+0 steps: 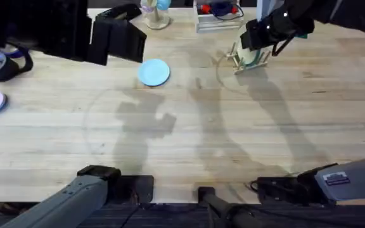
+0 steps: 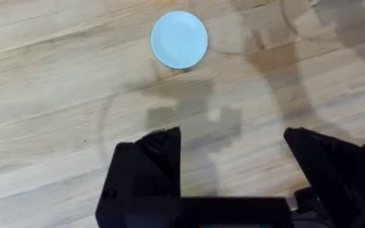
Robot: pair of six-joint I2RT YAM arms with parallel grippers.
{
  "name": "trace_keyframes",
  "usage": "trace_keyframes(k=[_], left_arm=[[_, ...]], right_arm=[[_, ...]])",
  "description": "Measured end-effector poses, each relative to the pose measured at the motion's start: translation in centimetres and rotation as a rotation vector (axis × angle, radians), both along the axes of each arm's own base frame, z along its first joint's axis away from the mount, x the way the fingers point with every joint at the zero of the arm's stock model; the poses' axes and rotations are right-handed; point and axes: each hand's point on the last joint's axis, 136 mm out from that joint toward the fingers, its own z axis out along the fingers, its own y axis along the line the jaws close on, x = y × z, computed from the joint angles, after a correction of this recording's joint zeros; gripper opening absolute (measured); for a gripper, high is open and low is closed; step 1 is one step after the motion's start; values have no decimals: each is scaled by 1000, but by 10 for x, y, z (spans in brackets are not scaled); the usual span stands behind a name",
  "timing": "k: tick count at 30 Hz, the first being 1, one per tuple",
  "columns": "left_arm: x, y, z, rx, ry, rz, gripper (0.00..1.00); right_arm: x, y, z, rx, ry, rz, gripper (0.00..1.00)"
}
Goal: Pick up the plates from the table one by one and place each into a slot on the dish rack.
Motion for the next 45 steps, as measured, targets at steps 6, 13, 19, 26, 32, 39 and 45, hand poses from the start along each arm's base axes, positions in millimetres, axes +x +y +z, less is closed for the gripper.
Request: trace_keyframes(k=[6, 13, 19, 26, 32, 39, 45], left_arm=[[0, 0, 0, 0, 0, 0, 995], [0, 0, 0, 0, 0, 0, 993], [0, 0, 0, 0, 0, 0, 993], [0, 0, 0, 0, 0, 0, 993], [0, 0, 0, 0, 0, 0, 995], [0, 0, 0, 0, 0, 0, 994], [0, 0, 0, 0, 0, 0, 993]], right_arm=[[0, 0, 0, 0, 1, 0, 31], [-1, 0, -10, -8, 28, 0, 31], [0, 0, -13, -10, 36, 0, 31], [-1, 0, -14, -10, 36, 0, 79], [-1, 0, -14, -10, 36, 0, 109], [0, 0, -13, -9, 33, 0, 152], [0, 0, -2, -2, 5, 0, 153]])
